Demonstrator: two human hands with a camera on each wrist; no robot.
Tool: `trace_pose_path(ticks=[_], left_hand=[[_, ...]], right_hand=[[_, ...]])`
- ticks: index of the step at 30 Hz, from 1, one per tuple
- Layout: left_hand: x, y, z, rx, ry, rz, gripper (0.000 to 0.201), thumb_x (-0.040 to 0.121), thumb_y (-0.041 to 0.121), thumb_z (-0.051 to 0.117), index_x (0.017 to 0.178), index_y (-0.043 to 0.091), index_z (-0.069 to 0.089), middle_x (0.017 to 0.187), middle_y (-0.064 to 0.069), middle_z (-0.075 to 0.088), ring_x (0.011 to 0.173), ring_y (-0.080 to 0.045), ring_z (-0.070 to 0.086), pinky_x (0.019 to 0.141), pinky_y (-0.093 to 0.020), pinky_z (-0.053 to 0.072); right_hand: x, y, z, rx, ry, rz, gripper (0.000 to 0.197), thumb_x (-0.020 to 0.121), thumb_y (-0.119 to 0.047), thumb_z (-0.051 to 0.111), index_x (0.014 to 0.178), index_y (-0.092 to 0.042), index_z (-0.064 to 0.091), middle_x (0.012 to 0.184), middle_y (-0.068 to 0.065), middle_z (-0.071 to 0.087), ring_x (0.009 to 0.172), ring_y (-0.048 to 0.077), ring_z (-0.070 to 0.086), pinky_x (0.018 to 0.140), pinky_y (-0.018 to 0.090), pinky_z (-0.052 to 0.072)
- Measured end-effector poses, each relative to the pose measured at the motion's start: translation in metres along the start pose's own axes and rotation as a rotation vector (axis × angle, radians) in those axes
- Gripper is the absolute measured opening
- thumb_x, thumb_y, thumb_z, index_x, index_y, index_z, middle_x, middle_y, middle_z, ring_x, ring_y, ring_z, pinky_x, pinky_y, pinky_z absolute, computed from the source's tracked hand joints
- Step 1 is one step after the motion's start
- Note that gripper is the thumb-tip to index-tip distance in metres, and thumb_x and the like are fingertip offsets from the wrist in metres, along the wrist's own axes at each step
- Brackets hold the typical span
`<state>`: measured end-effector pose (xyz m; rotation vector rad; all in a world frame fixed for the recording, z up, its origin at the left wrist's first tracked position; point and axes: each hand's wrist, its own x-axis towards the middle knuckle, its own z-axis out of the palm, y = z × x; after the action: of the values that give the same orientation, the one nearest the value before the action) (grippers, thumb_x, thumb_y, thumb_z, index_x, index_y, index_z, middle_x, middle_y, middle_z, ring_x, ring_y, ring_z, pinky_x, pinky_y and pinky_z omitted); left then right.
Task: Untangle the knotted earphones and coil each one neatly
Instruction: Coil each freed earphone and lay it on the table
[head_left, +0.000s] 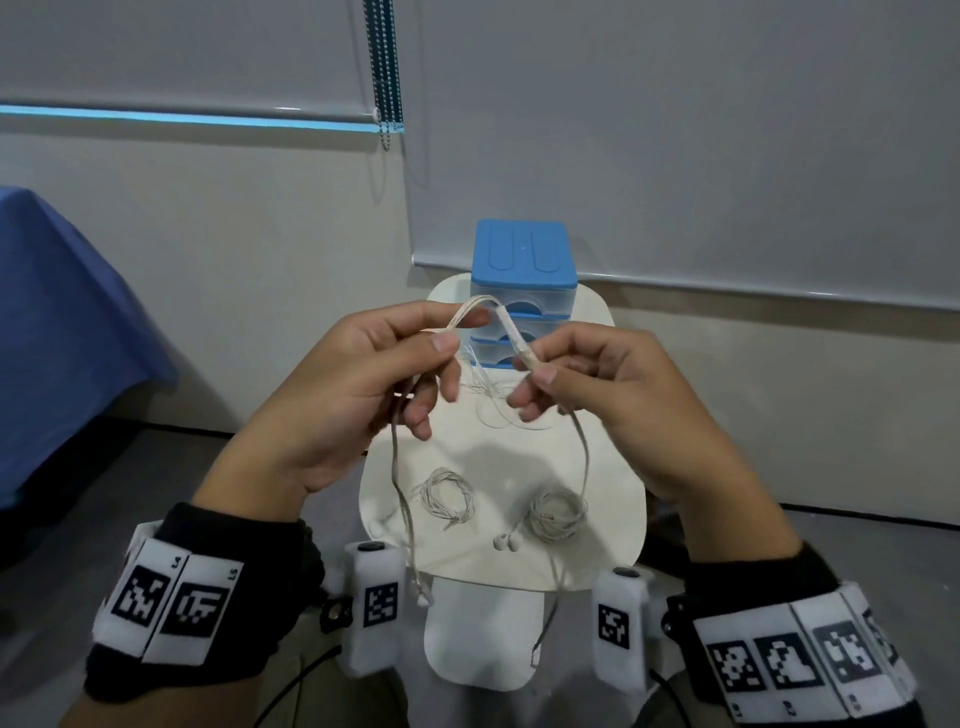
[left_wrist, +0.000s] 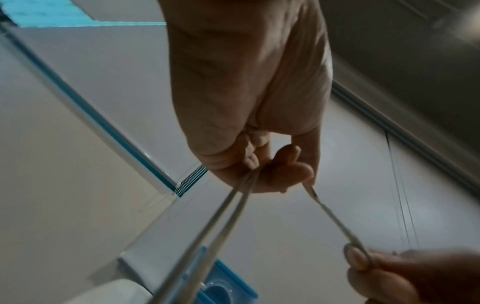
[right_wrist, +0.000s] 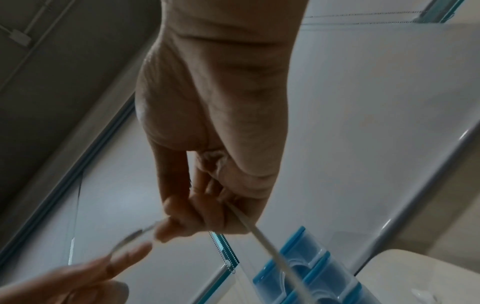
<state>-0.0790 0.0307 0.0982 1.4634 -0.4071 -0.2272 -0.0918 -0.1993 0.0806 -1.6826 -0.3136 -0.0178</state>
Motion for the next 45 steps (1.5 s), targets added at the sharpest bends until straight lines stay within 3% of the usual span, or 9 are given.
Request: trace_pose_path(ticks=[6, 10, 14, 21, 24, 30, 37, 41, 45], left_hand=[[0.002, -0.006, -0.013, 0.334, 0.128, 0.099, 0.006, 0.093, 0.01, 0.071, 0.098, 0.013, 0.073, 0.079, -0.003, 0.051, 0.05, -0.015, 0.04, 0.05, -0.027, 0.05], [-0.004, -0.001, -0.017, 0.322, 0.013, 0.036, 0.018, 0.085, 0.024, 0.072, 0.087, 0.006, 0.073, 0.077, -0.005, 0.058, 0.057, -0.016, 0.05, 0.059, -0.028, 0.056], [-0.013, 0.005, -0.016, 0.301, -0.156, -0.029, 0.021, 0.093, 0.024, 0.065, 0.089, 0.006, 0.074, 0.078, -0.014, 0.071, 0.088, -0.025, 0.074, 0.082, -0.024, 0.055], [-0.025, 0.015, 0.003, -0.021, -0.296, -0.011, 0.028, 0.098, 0.021, 0.05, 0.086, 0.013, 0.074, 0.072, -0.015, 0.068, 0.081, -0.033, 0.072, 0.08, -0.03, 0.056], [-0.024, 0.018, 0.009, -0.091, -0.258, 0.03, 0.029, 0.098, 0.021, 0.049, 0.086, 0.015, 0.075, 0.071, -0.012, 0.067, 0.075, -0.03, 0.072, 0.077, -0.032, 0.057], [-0.027, 0.011, 0.013, -0.162, -0.285, -0.001, 0.028, 0.098, 0.02, 0.048, 0.093, 0.015, 0.075, 0.07, -0.01, 0.066, 0.067, -0.025, 0.069, 0.073, -0.032, 0.057], [-0.038, 0.001, 0.023, -0.312, -0.298, 0.004, 0.026, 0.098, 0.023, 0.05, 0.087, 0.014, 0.072, 0.057, 0.0, 0.052, 0.046, -0.013, 0.05, 0.064, -0.029, 0.055], [-0.017, 0.028, 0.024, -0.355, -0.094, 0.111, 0.031, 0.098, 0.028, 0.045, 0.099, 0.013, 0.072, 0.056, 0.0, 0.053, 0.045, -0.012, 0.051, 0.062, -0.026, 0.055], [0.003, 0.04, 0.011, -0.392, 0.047, 0.155, 0.042, 0.106, 0.027, 0.038, 0.135, 0.01, 0.063, 0.073, -0.005, 0.072, 0.059, -0.014, 0.065, 0.072, -0.027, 0.058]], right_hand=[[0.0, -0.016, -0.025, -0.065, -0.087, 0.147, 0.015, 0.094, 0.002, 0.058, 0.102, 0.01, 0.068, 0.064, 0.006, 0.054, 0.049, 0.008, 0.034, 0.047, 0.016, 0.026], [-0.007, -0.039, -0.033, -0.22, -0.19, -0.003, 0.021, 0.079, -0.01, 0.074, 0.1, -0.008, 0.07, 0.073, 0.013, 0.051, 0.064, 0.016, 0.047, 0.058, 0.021, 0.038], [-0.012, -0.053, -0.039, -0.473, -0.164, -0.158, 0.011, 0.089, -0.009, 0.078, 0.096, -0.018, 0.076, 0.082, 0.008, 0.072, 0.078, 0.029, 0.066, 0.076, 0.044, 0.053], [-0.014, -0.055, -0.028, -0.8, 0.079, -0.381, 0.017, 0.09, -0.007, 0.076, 0.093, -0.024, 0.078, 0.078, -0.022, 0.071, 0.082, -0.001, 0.067, 0.078, 0.016, 0.05], [-0.011, -0.048, -0.019, -0.74, 0.134, -0.383, 0.019, 0.088, -0.003, 0.073, 0.09, -0.021, 0.074, 0.075, -0.012, 0.072, 0.073, 0.008, 0.07, 0.073, 0.03, 0.058], [0.002, -0.034, -0.012, -0.466, 0.308, -0.274, 0.021, 0.085, 0.004, 0.069, 0.083, -0.017, 0.068, 0.078, 0.007, 0.073, 0.069, 0.019, 0.076, 0.068, 0.048, 0.062], [0.008, -0.015, -0.043, -0.187, 0.533, -0.059, 0.03, 0.083, 0.015, 0.06, 0.077, -0.014, 0.06, 0.077, 0.018, 0.072, 0.064, 0.031, 0.075, 0.051, 0.024, 0.045], [-0.002, 0.015, -0.034, -0.207, 0.329, 0.214, 0.021, 0.084, 0.016, 0.059, 0.085, -0.005, 0.063, 0.07, 0.018, 0.072, 0.064, 0.035, 0.075, 0.058, 0.031, 0.05], [-0.019, 0.028, -0.008, -0.189, 0.003, 0.373, 0.004, 0.092, 0.008, 0.06, 0.095, 0.007, 0.062, 0.07, 0.019, 0.071, 0.063, 0.034, 0.073, 0.066, 0.037, 0.054]])
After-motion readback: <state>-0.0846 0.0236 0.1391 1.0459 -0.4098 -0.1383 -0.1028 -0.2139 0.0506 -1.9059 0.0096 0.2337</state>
